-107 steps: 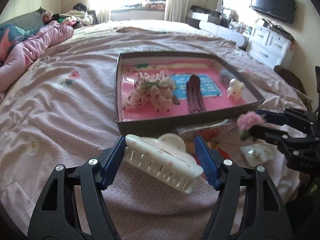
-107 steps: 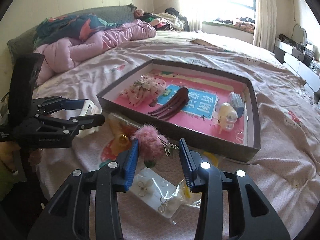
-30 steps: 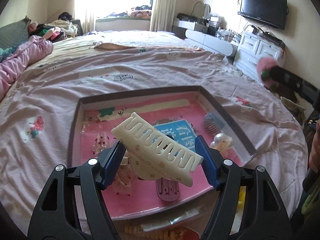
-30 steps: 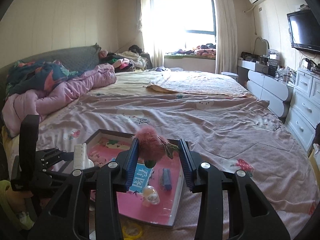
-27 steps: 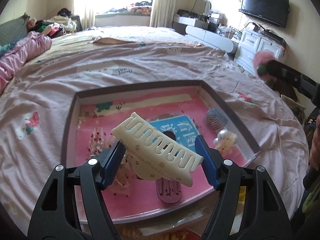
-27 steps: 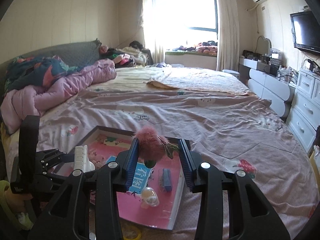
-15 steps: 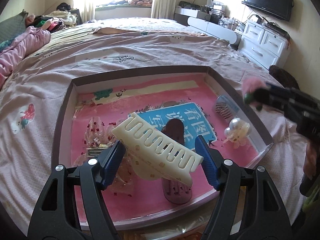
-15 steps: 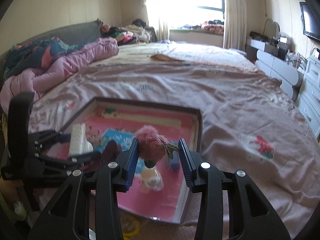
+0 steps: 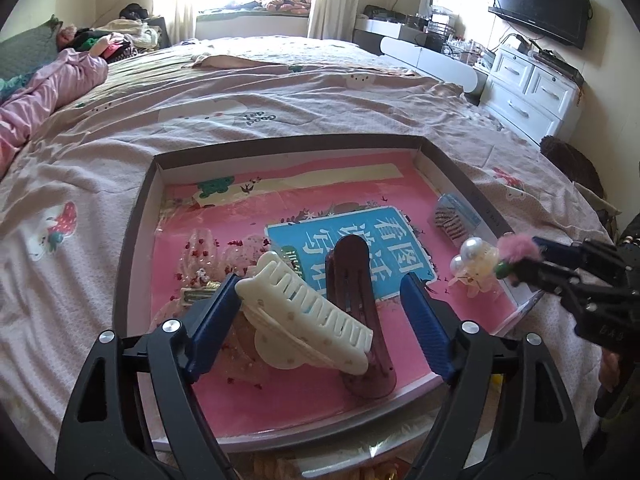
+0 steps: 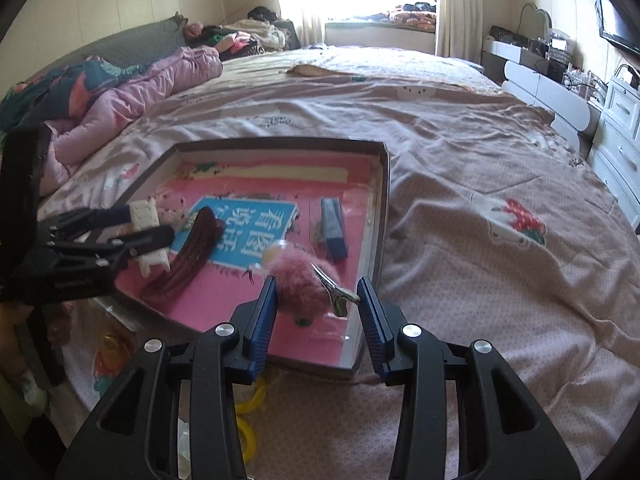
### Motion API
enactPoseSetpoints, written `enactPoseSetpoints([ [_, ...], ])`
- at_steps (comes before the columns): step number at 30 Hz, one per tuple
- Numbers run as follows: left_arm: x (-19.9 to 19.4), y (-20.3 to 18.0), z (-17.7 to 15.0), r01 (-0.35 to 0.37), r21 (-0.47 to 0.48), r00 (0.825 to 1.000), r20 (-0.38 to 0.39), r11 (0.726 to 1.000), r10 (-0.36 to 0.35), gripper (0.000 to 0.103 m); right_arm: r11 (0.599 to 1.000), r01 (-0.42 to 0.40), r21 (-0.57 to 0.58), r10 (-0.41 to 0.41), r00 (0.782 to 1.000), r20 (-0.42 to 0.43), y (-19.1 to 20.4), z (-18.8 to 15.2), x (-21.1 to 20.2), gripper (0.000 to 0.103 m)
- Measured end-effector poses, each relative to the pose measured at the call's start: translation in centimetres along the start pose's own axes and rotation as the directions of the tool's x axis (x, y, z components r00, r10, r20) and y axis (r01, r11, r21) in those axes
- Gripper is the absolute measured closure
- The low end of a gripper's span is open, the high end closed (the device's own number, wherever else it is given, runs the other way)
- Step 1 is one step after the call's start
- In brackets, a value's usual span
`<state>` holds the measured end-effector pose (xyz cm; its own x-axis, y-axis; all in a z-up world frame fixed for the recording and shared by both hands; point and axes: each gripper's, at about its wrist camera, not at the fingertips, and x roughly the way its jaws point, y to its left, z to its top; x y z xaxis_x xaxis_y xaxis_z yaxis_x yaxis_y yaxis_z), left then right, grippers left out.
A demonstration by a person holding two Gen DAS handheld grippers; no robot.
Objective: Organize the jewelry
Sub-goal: 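Carry the cloud clip into the tray with the left tool while the right tool carries the pom-pom there, then open both tools to release the clips in the tray and lift away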
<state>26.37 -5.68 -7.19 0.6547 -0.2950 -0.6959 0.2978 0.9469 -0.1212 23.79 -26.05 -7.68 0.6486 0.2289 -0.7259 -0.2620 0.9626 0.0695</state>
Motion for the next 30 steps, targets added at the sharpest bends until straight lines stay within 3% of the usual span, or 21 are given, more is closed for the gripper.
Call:
enactPoseSetpoints([
  [3, -0.7, 0.3, 0.1, 0.003, -0.005, 1.0, 0.014, 1.0, -0.003, 0.031, 1.0, 0.003, -0.002, -0.004, 1.0, -0.019, 0.1, -0.2, 0.3, 0.062],
  [8, -2.3, 0.5, 0.3, 0.004, -0.021, 0.999, 0.038, 1.0, -0.003, 0.03, 1.0, 0.004, -0.003, -0.004, 1.0, -0.01, 0.5, -0.4, -0.2, 0.052],
  [14, -4.9, 0.7, 0.6, 0.01, -0.047, 0.996, 0.089, 0.999, -0.005, 0.024, 1.0, 0.019, -0.003, -0.019, 0.996, 0.087, 0.8, -0.1, -2.7, 0.037],
  [17, -6.5, 0.6, 0.8, 0.006, -0.05, 0.992, 0.126, 0.999, 0.0, 0.024, 1.0, 0.03, 0.0, -0.029, 0.982, 0.184, 1.2, 0.1, -5.0, 0.028],
  [19, -7.6, 0.6, 0.8, 0.008, -0.056, 0.988, 0.152, 0.998, 0.001, 0.015, 0.999, 0.036, 0.001, -0.035, 0.971, 0.237, 1.4, 0.3, -6.4, 0.022],
  [22, -9.3, 0.5, 0.7, 0.001, -0.059, 0.982, 0.188, 0.998, 0.01, 0.013, 0.999, 0.041, 0.0, -0.039, 0.95, 0.309, 1.7, 0.3, -8.4, 0.018],
  [30, -12.3, 0.7, 0.0, -0.012, -0.083, 0.974, 0.225, 0.996, 0.031, 0.012, 0.999, 0.036, -0.007, -0.031, 0.927, 0.375, 2.6, -0.3, -11.5, 0.013],
])
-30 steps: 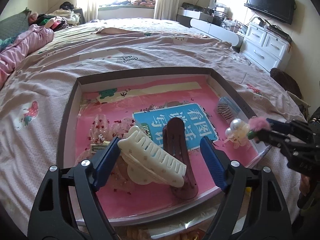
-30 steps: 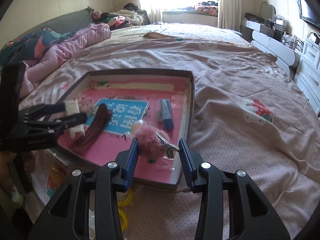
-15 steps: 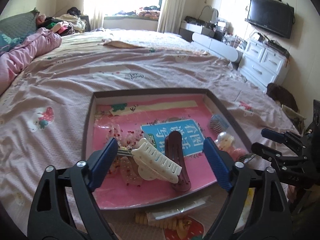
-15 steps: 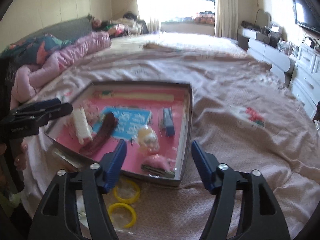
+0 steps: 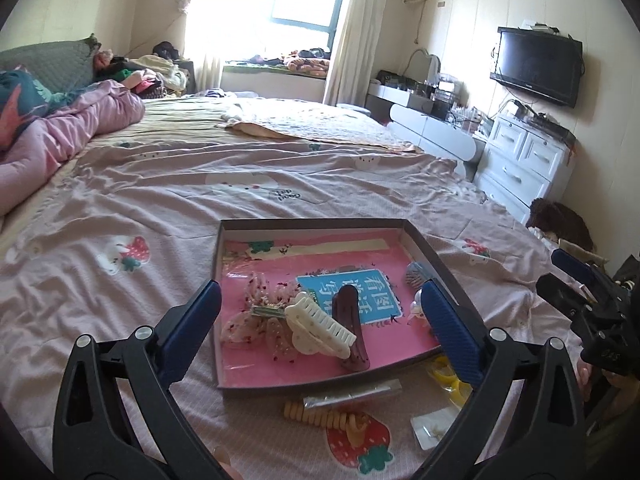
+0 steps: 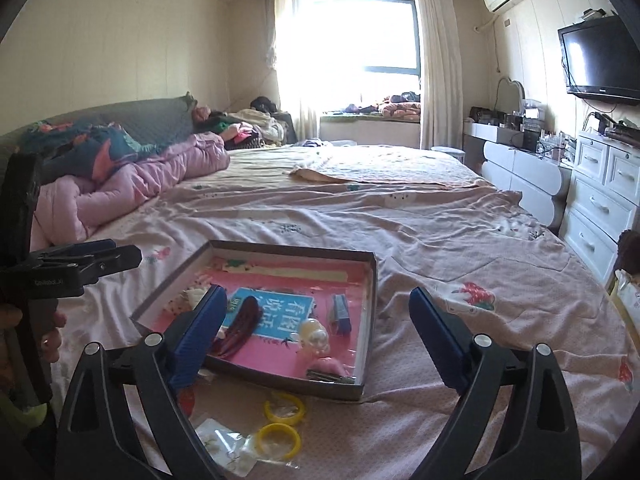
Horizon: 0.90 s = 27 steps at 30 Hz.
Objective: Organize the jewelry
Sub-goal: 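Open both tools to release the clips in the tray and lift away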
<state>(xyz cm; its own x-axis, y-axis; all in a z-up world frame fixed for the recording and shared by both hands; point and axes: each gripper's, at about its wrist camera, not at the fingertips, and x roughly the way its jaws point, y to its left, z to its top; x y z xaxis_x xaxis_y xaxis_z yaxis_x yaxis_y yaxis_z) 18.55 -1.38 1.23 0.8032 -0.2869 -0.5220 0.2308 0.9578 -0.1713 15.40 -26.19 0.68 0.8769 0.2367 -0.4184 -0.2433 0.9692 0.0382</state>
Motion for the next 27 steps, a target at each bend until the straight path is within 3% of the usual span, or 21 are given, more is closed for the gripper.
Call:
enactPoseSetpoints([
  [13, -4.3, 1.2, -1.0, -0.044, -0.027, 0.997, 0.058, 0.999, 0.046, 0.012, 0.999, -0.034, -0.037, 0.036, 0.998, 0.051, 2.3, -0.2, -3.4, 0.011],
  [27, -5.6, 2.2, -4.1, -0.09, -0.021, 0.996, 0.016, 0.996, 0.09, 0.012, 0.994, -0.05, -0.092, 0.051, 0.999, 0.009, 4.2, -2.3, -4.1, 0.011],
])
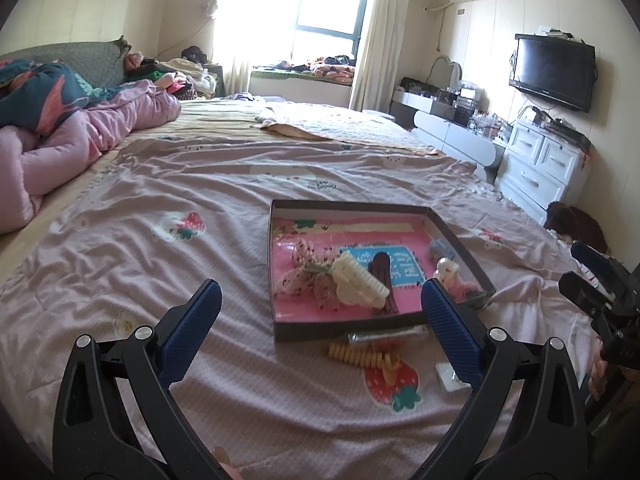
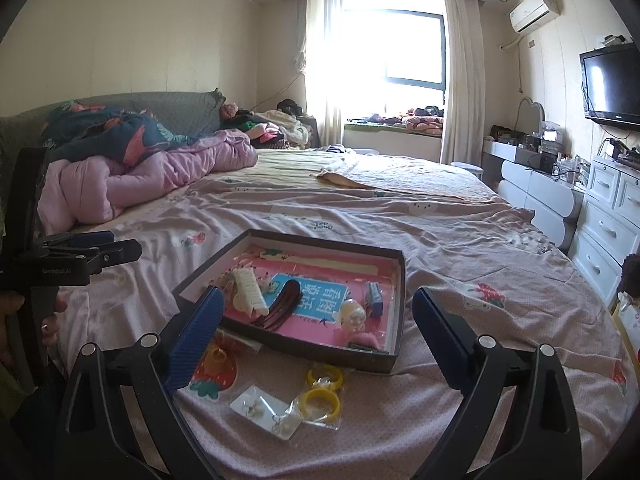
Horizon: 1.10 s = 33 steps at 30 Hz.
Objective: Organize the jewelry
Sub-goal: 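Open both tools to release the clips in the tray and lift away, then grasp the beige coiled hair tie with the left tool while the right tool grasps the bagged yellow bangles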
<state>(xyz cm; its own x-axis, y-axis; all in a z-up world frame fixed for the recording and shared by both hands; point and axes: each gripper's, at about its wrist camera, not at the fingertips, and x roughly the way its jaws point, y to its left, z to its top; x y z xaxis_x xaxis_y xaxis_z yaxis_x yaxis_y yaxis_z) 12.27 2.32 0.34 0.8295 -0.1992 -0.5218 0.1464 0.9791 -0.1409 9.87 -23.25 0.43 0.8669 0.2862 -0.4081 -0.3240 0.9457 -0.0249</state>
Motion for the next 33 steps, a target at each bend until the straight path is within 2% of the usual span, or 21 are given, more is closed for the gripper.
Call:
enactPoseSetpoints([
  [19, 2.9, -1.1, -3.0, 0.022, 0.066, 0.994, -0.11, 0.998, -0.015, 0.012, 1.0, 0.0, 0.017, 0.002, 0.992, -0.125, -0.2, -3.2, 1.7, 0.011],
  [27, 5.3, -2.1, -4.3, 0.055, 0.089, 0.984, -0.173, 0.994, -0.039, 0.012, 0.999, 0.021, 0.041, -0.012, 0.979, -0.203, -1.4, -4.8, 3.8, 0.011],
  [33, 7.6, -2.5, -5.5, 0.069, 0.103, 0.969, -0.243, 0.992, -0.042, 0.012, 0.997, 0.023, 0.068, -0.003, 0.958, -0.286, -2.2, -5.9, 6.0, 0.013],
])
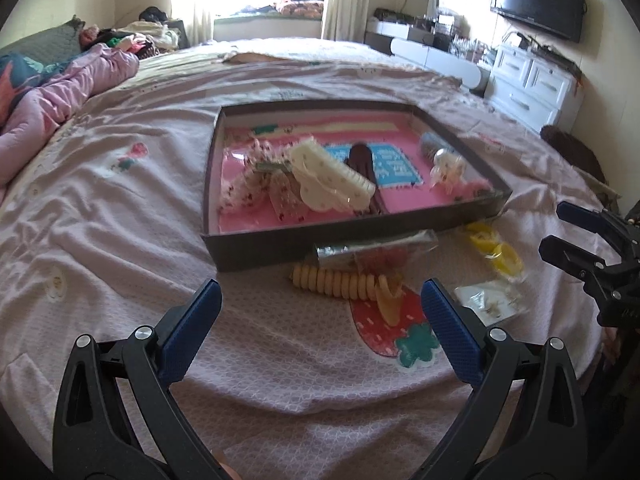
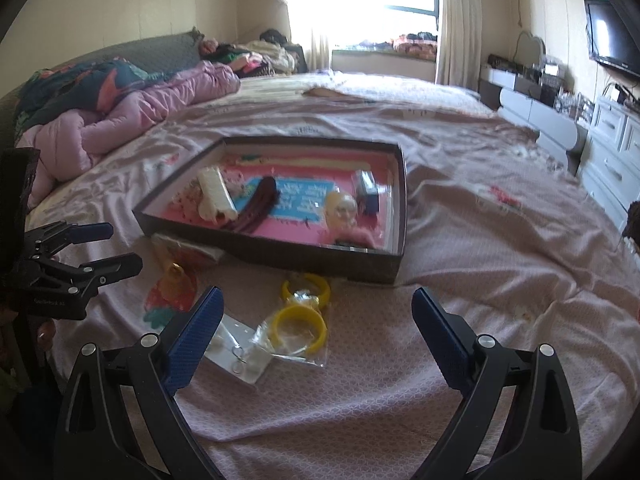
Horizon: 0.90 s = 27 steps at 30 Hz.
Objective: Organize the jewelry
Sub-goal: 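Grasp the beige coiled hair tie with the left tool while the right tool grasps the bagged yellow bangles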
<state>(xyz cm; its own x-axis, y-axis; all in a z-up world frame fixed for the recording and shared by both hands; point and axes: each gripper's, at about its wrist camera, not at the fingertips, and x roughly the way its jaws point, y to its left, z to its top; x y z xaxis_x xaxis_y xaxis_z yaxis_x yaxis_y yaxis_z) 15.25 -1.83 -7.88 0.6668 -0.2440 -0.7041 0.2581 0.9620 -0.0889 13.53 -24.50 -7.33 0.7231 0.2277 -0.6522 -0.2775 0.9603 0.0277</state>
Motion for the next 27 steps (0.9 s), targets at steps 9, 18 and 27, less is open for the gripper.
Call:
enactPoseSetpoints([
  [9, 3.4, -0.1, 0.0, 0.032, -0.014, 0.997, -0.07, 0.999, -0.033, 0.012, 0.997, -0.053, 0.057, 0.06, 0.99, -0.127, -0.1, 0.0, 4.1, 0.03],
  [18, 5.2, -0.5, 0.5, 0.024, -0.016, 0.996, -0.081, 1.0, -0.025, 0.012, 0.997, -0.048, 0.061, 0.059, 0.98, -0.191, 0.2, -0.5, 6.0, 0.062],
  [27, 5.7, -1.7, 0.7, 0.002, 0.013, 0.995, -0.104, 1.0, -0.001, 0.037, 0.997, -0.026, 0.073, 0.036, 0.989, -0.143, -0.9, -0.3, 4.4, 0.064],
])
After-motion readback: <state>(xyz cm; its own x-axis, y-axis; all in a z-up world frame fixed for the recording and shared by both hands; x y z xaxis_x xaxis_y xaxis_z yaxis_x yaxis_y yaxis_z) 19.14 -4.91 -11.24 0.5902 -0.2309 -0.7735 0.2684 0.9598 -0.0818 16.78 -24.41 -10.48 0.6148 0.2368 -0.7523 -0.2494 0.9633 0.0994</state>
